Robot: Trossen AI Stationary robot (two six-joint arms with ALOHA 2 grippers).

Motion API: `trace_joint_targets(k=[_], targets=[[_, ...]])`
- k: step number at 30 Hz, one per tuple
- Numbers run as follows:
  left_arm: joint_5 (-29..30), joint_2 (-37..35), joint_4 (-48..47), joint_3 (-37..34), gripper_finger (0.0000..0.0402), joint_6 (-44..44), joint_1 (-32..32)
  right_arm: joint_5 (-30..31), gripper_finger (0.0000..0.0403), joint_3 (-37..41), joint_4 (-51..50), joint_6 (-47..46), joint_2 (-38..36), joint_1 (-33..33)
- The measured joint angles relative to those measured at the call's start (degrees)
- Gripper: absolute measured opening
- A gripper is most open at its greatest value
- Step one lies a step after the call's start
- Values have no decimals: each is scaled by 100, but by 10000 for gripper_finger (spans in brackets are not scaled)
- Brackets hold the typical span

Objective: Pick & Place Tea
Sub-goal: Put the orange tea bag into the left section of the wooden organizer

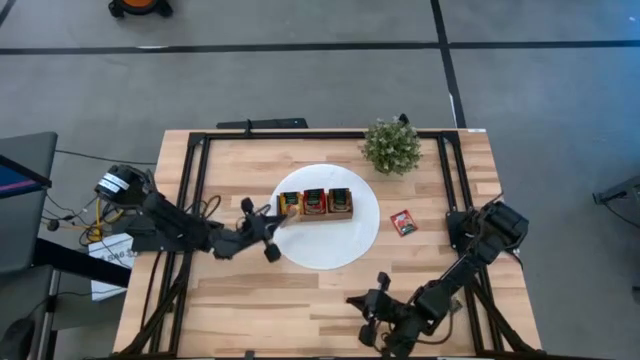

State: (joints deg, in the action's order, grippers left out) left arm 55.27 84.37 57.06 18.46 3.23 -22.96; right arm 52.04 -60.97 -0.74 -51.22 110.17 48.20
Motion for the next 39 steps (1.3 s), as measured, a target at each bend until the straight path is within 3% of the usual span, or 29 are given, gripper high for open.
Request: trace_joint_targets(k=[4, 7, 13, 26, 31, 39], targets=[[-321, 1, 373, -229, 0, -636, 388, -504, 0, -53, 51, 119, -16, -208], [-1035, 3, 240, -234, 0, -823, 789, -537, 0, -43, 194, 306, -28, -290], [-1907, 3, -53, -236, 0, -840, 1502, -563, 0, -46, 354, 466, -46, -334], [-1844, 8, 213, -235, 0, -1705, 1709, -569, 0, -46, 368, 475, -46, -295], [-2178, 8, -229, -236, 0, -1402, 1770, -569, 0, -46, 361, 478, -46, -295], [-2206, 8, -640, -234, 0, -1283, 1774, -569, 0, -46, 359, 479, -46, -295]])
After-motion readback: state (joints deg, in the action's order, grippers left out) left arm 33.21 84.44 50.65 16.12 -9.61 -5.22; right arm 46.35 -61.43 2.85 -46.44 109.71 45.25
